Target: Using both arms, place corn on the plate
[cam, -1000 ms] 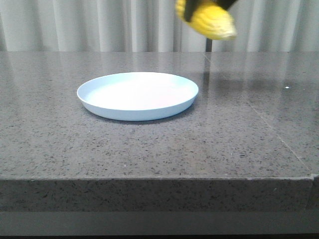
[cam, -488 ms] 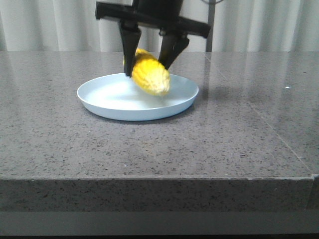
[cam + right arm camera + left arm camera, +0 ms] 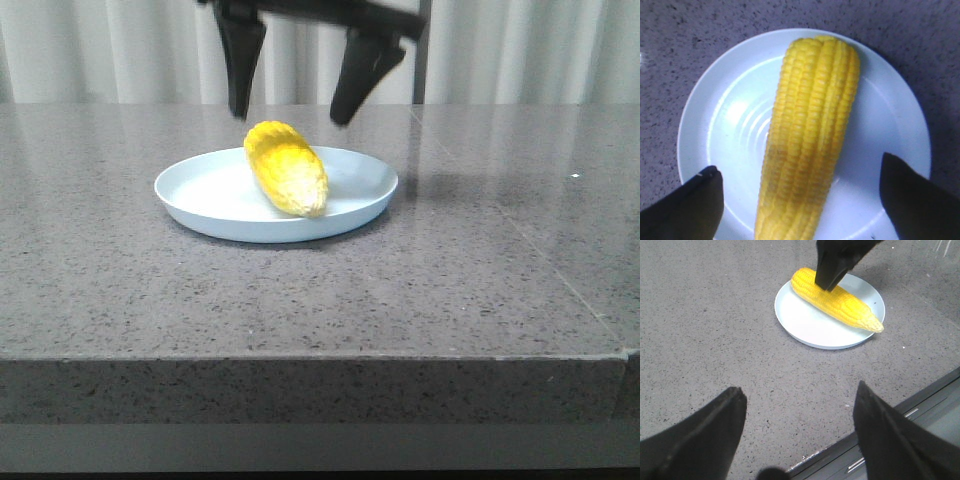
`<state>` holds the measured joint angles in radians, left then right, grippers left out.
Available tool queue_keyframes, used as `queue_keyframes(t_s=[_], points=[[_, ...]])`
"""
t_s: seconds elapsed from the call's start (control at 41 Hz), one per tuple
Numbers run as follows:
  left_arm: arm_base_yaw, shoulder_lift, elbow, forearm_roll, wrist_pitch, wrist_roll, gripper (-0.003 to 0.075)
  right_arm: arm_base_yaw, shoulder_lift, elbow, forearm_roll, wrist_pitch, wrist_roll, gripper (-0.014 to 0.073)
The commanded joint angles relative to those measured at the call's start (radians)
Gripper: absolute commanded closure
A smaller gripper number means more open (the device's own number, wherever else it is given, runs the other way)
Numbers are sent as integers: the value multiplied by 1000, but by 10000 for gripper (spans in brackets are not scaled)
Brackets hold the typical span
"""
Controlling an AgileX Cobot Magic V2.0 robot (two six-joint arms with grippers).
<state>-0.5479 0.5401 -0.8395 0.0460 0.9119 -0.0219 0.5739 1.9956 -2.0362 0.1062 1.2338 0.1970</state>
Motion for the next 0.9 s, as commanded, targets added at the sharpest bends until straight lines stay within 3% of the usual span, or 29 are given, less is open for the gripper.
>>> queue_keyframes(t_s=[0.0, 0.463, 0.878], points=[[-9, 6, -25, -4, -71, -8, 261, -3, -139, 8, -17, -43, -81, -62], [-9, 6, -25, -4, -71, -8, 261, -3, -673, 519, -30, -287, -197, -62], [-9, 6, -25, -4, -71, -8, 261, -3, -1116, 856, -85, -306, -191, -62]])
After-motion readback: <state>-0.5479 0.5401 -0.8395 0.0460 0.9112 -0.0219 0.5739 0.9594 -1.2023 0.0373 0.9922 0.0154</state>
